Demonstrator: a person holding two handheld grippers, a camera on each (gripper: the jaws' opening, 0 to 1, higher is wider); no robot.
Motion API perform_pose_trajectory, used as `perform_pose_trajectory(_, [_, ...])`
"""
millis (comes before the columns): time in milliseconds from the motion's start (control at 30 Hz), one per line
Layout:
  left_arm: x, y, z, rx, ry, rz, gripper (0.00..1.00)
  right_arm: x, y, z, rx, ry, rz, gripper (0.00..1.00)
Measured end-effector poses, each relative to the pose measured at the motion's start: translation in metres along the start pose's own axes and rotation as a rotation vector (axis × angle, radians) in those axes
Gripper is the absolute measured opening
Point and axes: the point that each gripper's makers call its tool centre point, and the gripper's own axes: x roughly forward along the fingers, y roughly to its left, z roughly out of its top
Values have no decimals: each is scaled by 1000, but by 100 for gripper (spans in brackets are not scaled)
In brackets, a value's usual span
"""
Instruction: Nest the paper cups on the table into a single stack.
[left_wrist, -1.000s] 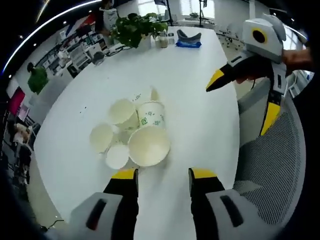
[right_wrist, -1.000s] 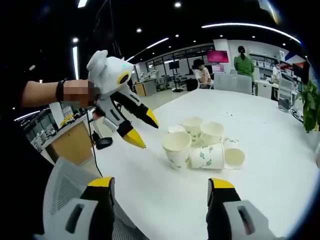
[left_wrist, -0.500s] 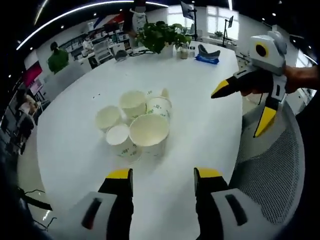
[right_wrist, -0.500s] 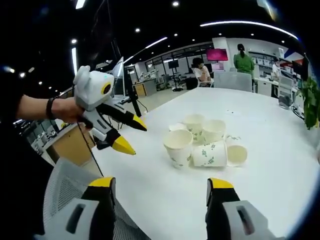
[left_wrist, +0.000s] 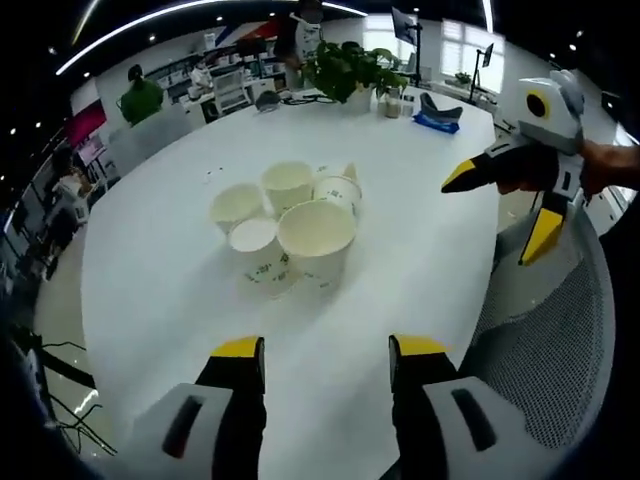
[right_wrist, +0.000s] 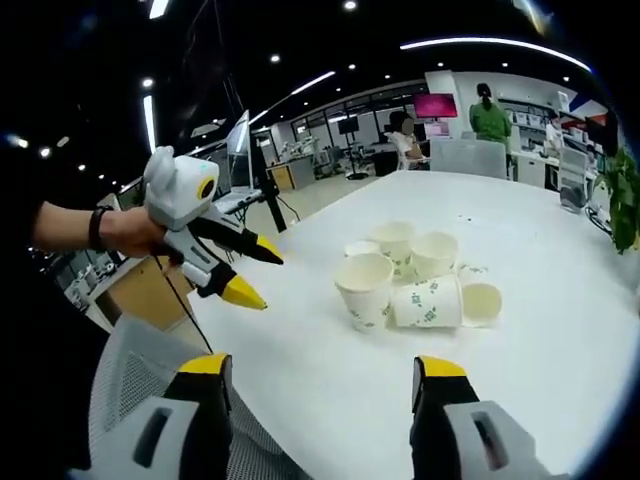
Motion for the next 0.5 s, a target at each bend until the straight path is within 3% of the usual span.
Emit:
perform_pose_trajectory(200, [0,10,0,-10,-3,20,47,-1,-1,-2,9,-2,-4,73])
perform_pose_trajectory(500, [10,48,15,-74,-18,99,44,-3,3,-2,17,-1,-12,73])
